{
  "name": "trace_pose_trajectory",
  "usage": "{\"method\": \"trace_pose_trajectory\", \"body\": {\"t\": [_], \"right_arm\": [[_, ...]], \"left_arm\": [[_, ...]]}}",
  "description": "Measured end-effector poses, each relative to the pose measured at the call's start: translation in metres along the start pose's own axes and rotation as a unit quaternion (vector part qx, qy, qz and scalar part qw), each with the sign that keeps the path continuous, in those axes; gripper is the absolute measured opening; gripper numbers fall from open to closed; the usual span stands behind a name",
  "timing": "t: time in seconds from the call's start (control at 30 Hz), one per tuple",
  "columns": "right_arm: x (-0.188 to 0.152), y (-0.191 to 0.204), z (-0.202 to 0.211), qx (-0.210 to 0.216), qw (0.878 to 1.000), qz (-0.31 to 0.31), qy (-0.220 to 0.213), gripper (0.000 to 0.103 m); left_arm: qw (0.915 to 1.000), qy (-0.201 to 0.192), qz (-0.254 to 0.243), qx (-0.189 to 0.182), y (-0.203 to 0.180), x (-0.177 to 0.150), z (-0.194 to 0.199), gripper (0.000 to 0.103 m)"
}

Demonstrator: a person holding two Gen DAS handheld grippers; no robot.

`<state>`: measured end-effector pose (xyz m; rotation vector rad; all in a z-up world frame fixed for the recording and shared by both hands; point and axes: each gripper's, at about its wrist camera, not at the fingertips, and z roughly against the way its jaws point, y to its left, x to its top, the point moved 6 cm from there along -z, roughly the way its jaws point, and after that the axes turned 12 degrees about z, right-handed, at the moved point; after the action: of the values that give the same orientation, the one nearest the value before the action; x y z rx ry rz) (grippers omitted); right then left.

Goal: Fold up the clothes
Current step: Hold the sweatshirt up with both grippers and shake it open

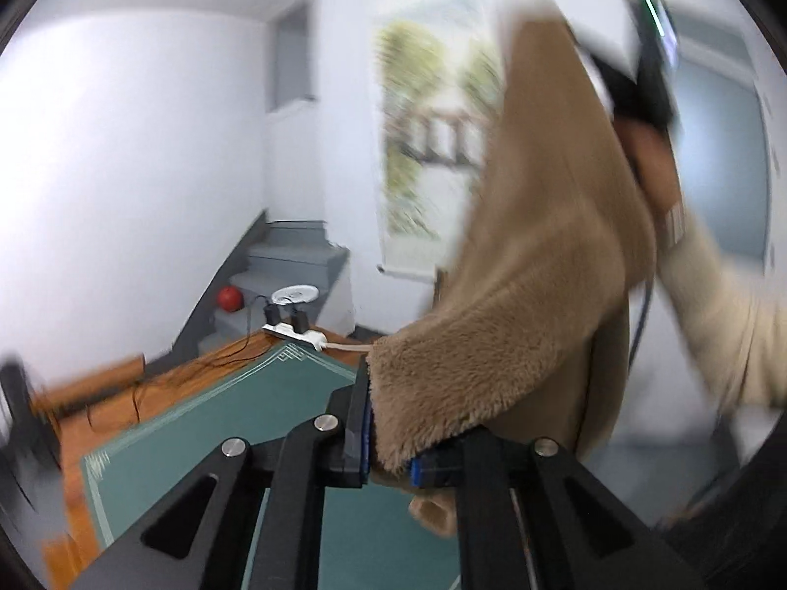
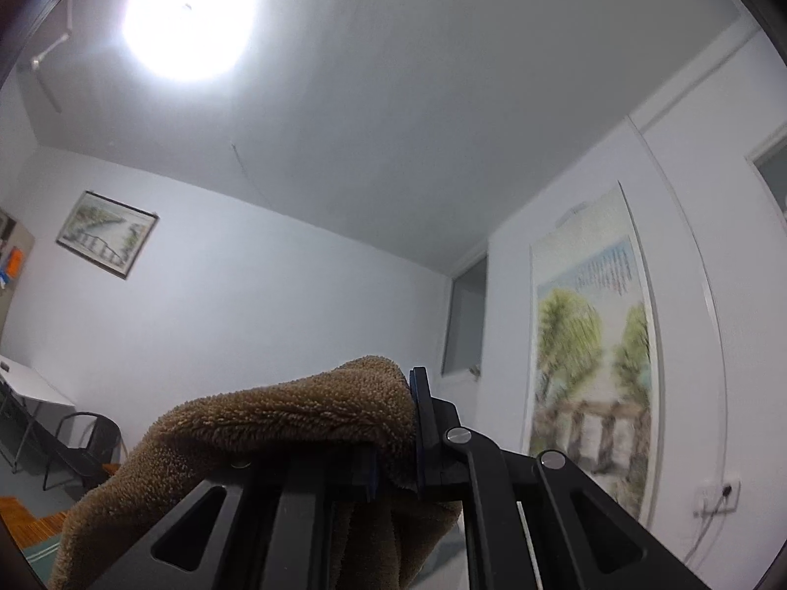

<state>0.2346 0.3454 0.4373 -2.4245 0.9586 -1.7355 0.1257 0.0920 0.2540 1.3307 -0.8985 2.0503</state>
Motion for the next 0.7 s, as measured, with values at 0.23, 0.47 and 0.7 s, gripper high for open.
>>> {"method": "trace_pose_trajectory", "body": {"t": [0.23,0.47,0.7], "right_arm": [[-0.05,-0.006,0.002,-0.003,0.999,-0.01,0.044,0.01],[-0.054,-0.006,0.011,0.008,0.999,-0.031,0.033,0.01],[-0.046,-0.004,0.017,0.003,0.998,-0.055,0.002,0.01]], "left_arm": [[0.9861,-0.128,0.104,0.022,0.007,0.052,0.06,0.012],[0.9736,-0.208,0.088,0.034,-0.03,0.056,0.12,0.012],[0.9873,-0.138,0.078,0.014,-0.057,0.01,0.1,0.012]]}}
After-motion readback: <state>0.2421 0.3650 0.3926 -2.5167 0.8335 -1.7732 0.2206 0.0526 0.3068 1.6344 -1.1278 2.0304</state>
